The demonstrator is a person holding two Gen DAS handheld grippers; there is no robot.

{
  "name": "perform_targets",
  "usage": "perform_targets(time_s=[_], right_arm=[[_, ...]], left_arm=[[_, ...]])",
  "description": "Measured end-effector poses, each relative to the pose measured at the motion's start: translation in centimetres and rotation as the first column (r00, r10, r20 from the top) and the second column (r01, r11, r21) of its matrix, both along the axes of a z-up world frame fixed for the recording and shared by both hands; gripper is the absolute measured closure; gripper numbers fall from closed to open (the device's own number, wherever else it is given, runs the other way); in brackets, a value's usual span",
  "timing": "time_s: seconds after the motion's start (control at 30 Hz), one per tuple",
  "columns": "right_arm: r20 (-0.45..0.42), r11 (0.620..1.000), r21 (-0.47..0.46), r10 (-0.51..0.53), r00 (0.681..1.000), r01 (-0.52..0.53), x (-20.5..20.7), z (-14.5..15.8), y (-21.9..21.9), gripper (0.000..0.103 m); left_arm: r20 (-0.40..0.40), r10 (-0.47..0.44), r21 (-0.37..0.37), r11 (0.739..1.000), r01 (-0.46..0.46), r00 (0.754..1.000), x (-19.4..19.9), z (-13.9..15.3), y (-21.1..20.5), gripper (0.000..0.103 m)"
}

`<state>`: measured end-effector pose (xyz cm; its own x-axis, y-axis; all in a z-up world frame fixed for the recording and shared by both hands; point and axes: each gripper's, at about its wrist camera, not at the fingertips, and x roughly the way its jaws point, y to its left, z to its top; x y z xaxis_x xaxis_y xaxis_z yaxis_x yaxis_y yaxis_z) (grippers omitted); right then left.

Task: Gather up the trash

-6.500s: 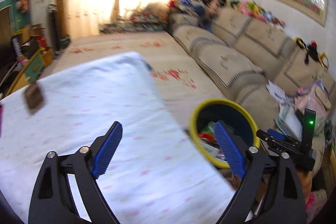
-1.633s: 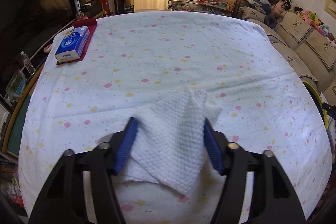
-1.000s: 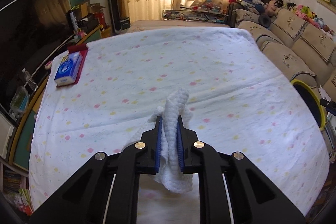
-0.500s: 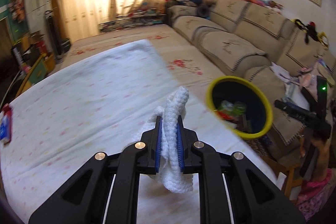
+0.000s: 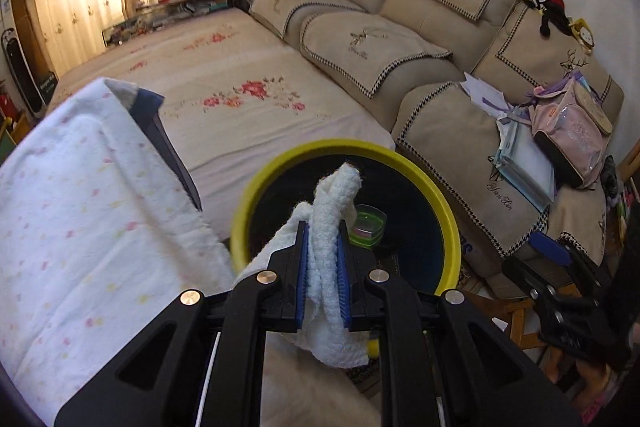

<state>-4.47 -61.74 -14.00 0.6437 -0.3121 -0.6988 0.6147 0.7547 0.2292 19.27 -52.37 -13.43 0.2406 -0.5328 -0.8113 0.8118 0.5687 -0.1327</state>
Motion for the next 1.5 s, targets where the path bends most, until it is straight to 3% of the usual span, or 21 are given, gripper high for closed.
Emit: perform_targets(time_s=[0.23,0.3,0.43,0.53,0.73,0.83,0.97,1.1,1.23,1.27,1.37,1.5], right_arm=[[-0.013,1.0,0.002,0.012,1.0,-0.012,0.2,-0.1,0.4,0.022],[-0.018,1.0,-0.002,0.018,1.0,-0.018,0.3,0.0,0.6,0.022],[-0.018,0.999,-0.017,0.028,0.999,-0.028,0.3,0.4,1.3,0.022],[-0.023,0.999,-0.037,0.027,0.999,-0.028,0.0,0.8,1.7,0.022],[-0.062,0.996,-0.083,0.031,0.998,-0.036,-0.6,1.5,3.1,0.021],[-0.069,0.993,-0.094,0.062,0.996,-0.068,-0.5,1.7,4.2,0.018],[-0.065,0.986,-0.097,0.129,0.989,-0.135,0.1,2.2,6.2,0.017],[-0.038,0.967,-0.138,0.21,0.977,-0.213,1.0,3.8,9.7,0.009],[-0.003,0.93,-0.198,0.314,0.949,-0.308,2.0,6.0,14.0,0.007],[-0.004,0.917,-0.223,0.338,0.941,-0.331,2.3,6.6,15.2,0.007],[-0.01,0.884,-0.288,0.381,0.924,-0.368,2.9,8.3,18.0,0.007],[0.011,0.868,-0.315,0.409,0.912,-0.385,2.8,10.0,19.9,0.007]], left_arm=[[-0.006,-0.004,0.086,0.996,0.005,1.0,0.9,-3.7,-4.8,0.084],[-0.005,0.005,0.105,0.994,-0.005,1.0,1.0,-4.5,-5.6,0.075],[-0.022,0.023,0.113,0.993,-0.02,0.999,1.0,-5.7,-5.5,0.03],[-0.023,0.033,0.099,0.995,-0.031,0.999,0.8,-5.7,-4.4,0.028],[-0.025,0.073,0.039,0.997,-0.072,0.997,0.2,-2.9,1.6,0.014],[0.008,0.116,-0.009,0.993,-0.116,0.993,-0.9,-0.4,7.1,0.005],[0.084,0.225,-0.05,0.974,-0.221,0.971,-2.9,2.8,15.9,0.005],[0.191,0.415,-0.098,0.91,-0.403,0.89,-5.5,5.3,26.0,0.005],[0.31,0.586,-0.109,0.804,-0.585,0.748,-8.5,6.5,34.9,0.005],[0.32,0.624,-0.112,0.772,-0.626,0.713,-9.2,6.7,37.0,0.005],[0.294,0.708,-0.145,0.697,-0.703,0.642,-10.9,7.3,42.2,0.005],[0.268,0.771,-0.207,0.632,-0.747,0.578,-13.0,8.6,47.2,0.005]])
